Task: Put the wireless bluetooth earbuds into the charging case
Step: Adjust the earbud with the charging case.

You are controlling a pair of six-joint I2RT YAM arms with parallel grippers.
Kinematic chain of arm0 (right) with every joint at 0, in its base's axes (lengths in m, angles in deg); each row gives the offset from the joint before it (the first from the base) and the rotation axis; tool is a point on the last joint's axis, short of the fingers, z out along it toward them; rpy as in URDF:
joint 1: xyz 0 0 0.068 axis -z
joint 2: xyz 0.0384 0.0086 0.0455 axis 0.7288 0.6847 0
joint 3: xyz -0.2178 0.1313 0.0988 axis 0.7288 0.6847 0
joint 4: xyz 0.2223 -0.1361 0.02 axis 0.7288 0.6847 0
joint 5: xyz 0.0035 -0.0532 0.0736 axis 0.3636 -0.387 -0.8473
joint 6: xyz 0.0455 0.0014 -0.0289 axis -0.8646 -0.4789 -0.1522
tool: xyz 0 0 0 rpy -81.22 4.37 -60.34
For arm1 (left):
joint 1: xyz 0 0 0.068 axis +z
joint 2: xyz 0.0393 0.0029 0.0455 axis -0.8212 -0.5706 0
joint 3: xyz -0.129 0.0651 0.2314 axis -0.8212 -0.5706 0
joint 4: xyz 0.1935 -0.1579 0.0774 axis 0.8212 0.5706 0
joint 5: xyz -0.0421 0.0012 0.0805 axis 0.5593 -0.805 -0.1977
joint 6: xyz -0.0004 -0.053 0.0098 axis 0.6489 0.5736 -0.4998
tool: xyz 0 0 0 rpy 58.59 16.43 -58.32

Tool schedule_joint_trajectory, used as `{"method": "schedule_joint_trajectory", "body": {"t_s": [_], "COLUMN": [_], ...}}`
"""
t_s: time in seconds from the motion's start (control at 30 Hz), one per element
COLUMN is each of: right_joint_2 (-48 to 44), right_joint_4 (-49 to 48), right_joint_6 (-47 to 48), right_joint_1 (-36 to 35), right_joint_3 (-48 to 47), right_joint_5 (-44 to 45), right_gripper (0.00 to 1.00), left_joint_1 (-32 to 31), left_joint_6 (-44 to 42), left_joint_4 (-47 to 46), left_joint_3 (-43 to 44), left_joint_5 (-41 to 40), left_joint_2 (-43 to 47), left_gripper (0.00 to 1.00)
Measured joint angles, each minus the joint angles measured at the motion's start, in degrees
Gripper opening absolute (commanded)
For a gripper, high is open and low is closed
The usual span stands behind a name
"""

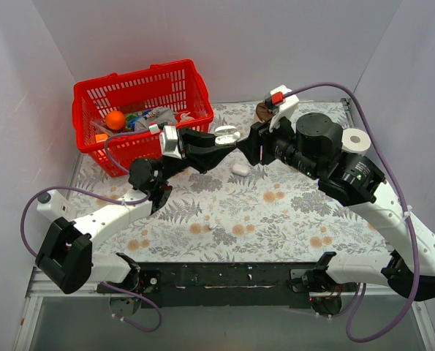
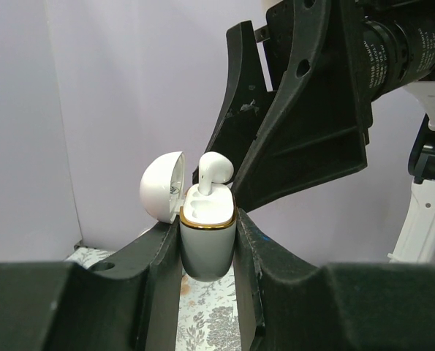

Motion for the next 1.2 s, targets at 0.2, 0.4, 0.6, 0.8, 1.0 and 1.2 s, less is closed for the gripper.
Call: {"method": "schedule_joint_trajectory", "body": {"t_s": [0.2,0.4,0.6,0.8,1.0,1.2], "right_joint_2": [0.2,0.5,-0.6,-6.1,-7.9,-6.4], "right_joint_4": [0.0,0.8,0.1,-1.5,-2.6,-2.5], "right_joint_6": [0.0,0.5,2.2,3.6,5.6,6.6], "right_joint_1": [0.0,0.0,-0.1,-0.1,-0.1,-0.1], "right_joint_3": [0.0,-1.1,-0.6,2.9,2.9,3.0], "right_joint_5": [-0.8,-1.5,-5.8,-6.6,-6.5,-5.5], "right_gripper": [0.56,0.59,0.59,0.54,0.49,0.56], "left_joint_1": [0.0,0.0,0.5,4.9,6.7,7.1], "left_joint_6": [0.0,0.8,4.9,13.7,22.2,33.2], "left_joint_4": [-0.1,-0.9,2.5,1.5,-2.2,-7.4], "left_joint_3": [0.0,0.0,0.8,1.5,4.2,6.5], "left_joint_5": [-0.2,-0.7,-0.6,2.5,10.3,16.3], "left_joint_2": [-0.3,-0.3,-0.5,-0.7,-2.8,-7.7], "left_gripper": [0.00,0.00,0.00,0.00,0.00,0.00]}}
